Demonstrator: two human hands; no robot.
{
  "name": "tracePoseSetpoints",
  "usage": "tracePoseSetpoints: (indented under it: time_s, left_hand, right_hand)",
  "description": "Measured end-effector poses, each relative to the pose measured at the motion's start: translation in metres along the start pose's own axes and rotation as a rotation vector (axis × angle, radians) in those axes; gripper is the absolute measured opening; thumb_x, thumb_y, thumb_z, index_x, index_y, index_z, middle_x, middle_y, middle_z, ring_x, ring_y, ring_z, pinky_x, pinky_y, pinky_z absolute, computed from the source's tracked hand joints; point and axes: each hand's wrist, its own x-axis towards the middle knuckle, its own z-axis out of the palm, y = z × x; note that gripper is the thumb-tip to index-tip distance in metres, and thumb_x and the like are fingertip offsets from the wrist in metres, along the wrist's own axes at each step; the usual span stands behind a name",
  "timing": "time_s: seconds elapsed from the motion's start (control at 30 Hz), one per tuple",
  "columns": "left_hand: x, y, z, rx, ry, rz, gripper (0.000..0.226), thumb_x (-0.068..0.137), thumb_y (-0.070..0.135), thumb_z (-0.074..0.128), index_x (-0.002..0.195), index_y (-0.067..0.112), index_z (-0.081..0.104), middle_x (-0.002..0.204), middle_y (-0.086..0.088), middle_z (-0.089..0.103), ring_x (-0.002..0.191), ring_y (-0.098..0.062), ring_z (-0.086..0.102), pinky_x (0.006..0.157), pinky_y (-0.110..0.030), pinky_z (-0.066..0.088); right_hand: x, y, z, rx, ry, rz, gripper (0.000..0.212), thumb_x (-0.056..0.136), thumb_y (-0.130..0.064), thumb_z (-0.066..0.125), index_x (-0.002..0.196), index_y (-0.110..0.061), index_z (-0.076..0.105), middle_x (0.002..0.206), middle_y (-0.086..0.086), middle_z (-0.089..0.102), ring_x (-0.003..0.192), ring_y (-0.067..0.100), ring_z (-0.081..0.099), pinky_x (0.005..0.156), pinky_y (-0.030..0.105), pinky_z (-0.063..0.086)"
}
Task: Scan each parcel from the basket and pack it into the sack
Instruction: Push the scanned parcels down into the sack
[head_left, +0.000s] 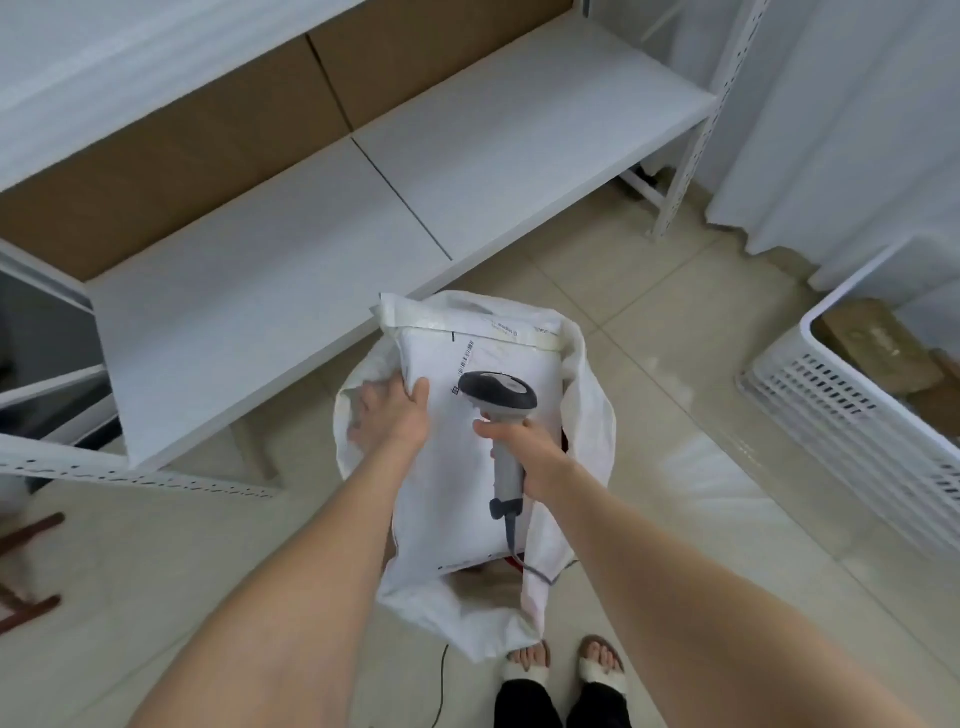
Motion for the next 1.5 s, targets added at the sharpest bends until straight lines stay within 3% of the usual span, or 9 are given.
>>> tracePoseSetpoints:
  time_s: [0.1, 0.3, 0.5, 0.63, 0.8, 0.9, 1.1, 1.23, 1.5]
  left_hand:
    - [0.005, -0.033, -0.004, 0.085, 0.225, -0.031, 0.039, 0.096, 0.039, 0.044, 0.134, 0.032, 0.046, 0.150, -0.009, 0.021, 0.133, -0.029, 0.025, 0.104, -0.041, 0.025]
    - [0.017, -0.093, 0.024, -0.413, -0.035, -0.507, 0.067, 0.086, 0.021, 0.065, 0.140, 0.000, 0.032, 0.139, -0.019, 0.045, 0.121, -0.037, 0.051, 0.099, -0.046, 0.044]
    - [0.040, -0.103, 0.014, -0.486, 0.287, -0.290, 0.034, 0.098, 0.027, 0.045, 0.095, -0.002, 0.063, 0.101, -0.023, 0.063, 0.095, -0.038, 0.056, 0.078, -0.036, 0.043]
    - [0.050, -0.094, -0.006, -0.745, 0.497, -0.186, 0.030, 0.090, 0.012, 0.051, 0.062, 0.011, 0.040, 0.055, 0.002, 0.038, 0.058, -0.019, 0.034, 0.050, -0.029, 0.024]
    - [0.049, -0.081, -0.007, -0.608, 0.411, -0.147, 0.011, 0.093, 0.015, 0.047, 0.100, 0.008, 0.053, 0.082, -0.005, 0.053, 0.066, -0.022, 0.047, 0.057, -0.028, 0.035]
    - [0.054, -0.069, -0.021, -0.300, 0.217, -0.079, 0.056, 0.090, 0.013, 0.056, 0.140, 0.019, 0.033, 0.120, -0.009, 0.051, 0.088, -0.025, 0.060, 0.068, -0.032, 0.047]
    - [0.051, -0.035, -0.034, 0.162, 0.088, 0.077, 0.062, 0.089, 0.010, 0.055, 0.144, 0.024, 0.029, 0.140, -0.010, 0.032, 0.125, -0.029, 0.037, 0.091, -0.038, 0.041]
    - [0.082, -0.011, -0.043, 0.339, 0.115, 0.166, 0.063, 0.085, 0.014, 0.056, 0.142, 0.023, 0.030, 0.140, -0.007, 0.036, 0.129, -0.028, 0.036, 0.096, -0.040, 0.039]
    - [0.176, 0.004, -0.010, 0.228, 0.015, -0.058, 0.042, 0.093, 0.017, 0.045, 0.134, 0.015, 0.047, 0.129, -0.008, 0.057, 0.117, -0.028, 0.055, 0.083, -0.035, 0.044]
  right_hand:
    - [0.018, 0.005, 0.017, -0.058, 0.067, -0.031, 0.019, 0.087, -0.013, 0.071, 0.102, -0.010, 0.060, 0.091, 0.003, 0.055, 0.077, 0.013, 0.050, 0.071, 0.028, 0.041]
    - [0.038, 0.021, 0.042, -0.178, -0.095, 0.059, 0.025, 0.085, -0.017, 0.072, 0.107, -0.013, 0.062, 0.089, 0.001, 0.062, 0.078, 0.016, 0.056, 0.064, 0.028, 0.043]
    - [0.083, 0.051, 0.065, -0.591, -0.014, -0.115, 0.037, 0.080, -0.016, 0.076, 0.113, -0.003, 0.066, 0.109, 0.010, 0.065, 0.105, 0.027, 0.060, 0.095, 0.035, 0.048]
    - [0.105, 0.053, 0.064, -0.689, 0.009, -0.093, 0.044, 0.079, -0.016, 0.077, 0.120, -0.007, 0.064, 0.123, 0.012, 0.063, 0.121, 0.032, 0.054, 0.109, 0.045, 0.038]
    - [0.102, 0.061, 0.065, -0.780, -0.115, -0.047, 0.052, 0.079, -0.019, 0.077, 0.128, -0.013, 0.059, 0.123, 0.006, 0.063, 0.119, 0.025, 0.054, 0.108, 0.039, 0.038]
    - [0.094, 0.051, 0.066, -0.546, -0.058, -0.080, 0.035, 0.081, -0.008, 0.074, 0.115, -0.003, 0.063, 0.104, 0.009, 0.064, 0.100, 0.024, 0.058, 0.087, 0.032, 0.045]
    - [0.075, -0.019, 0.036, -0.390, 0.176, -0.188, 0.019, 0.081, -0.012, 0.070, 0.099, -0.009, 0.064, 0.077, 0.000, 0.058, 0.065, 0.011, 0.050, 0.061, 0.032, 0.052]
    - [0.088, -0.055, 0.048, -0.417, 0.173, -0.268, 0.015, 0.079, -0.013, 0.070, 0.091, -0.006, 0.065, 0.070, 0.001, 0.055, 0.061, 0.014, 0.050, 0.067, 0.036, 0.051]
    - [0.169, -0.066, 0.074, -0.706, 0.065, -0.299, 0.026, 0.079, -0.017, 0.070, 0.102, -0.015, 0.057, 0.136, 0.011, 0.050, 0.090, 0.026, 0.060, 0.086, 0.046, 0.054]
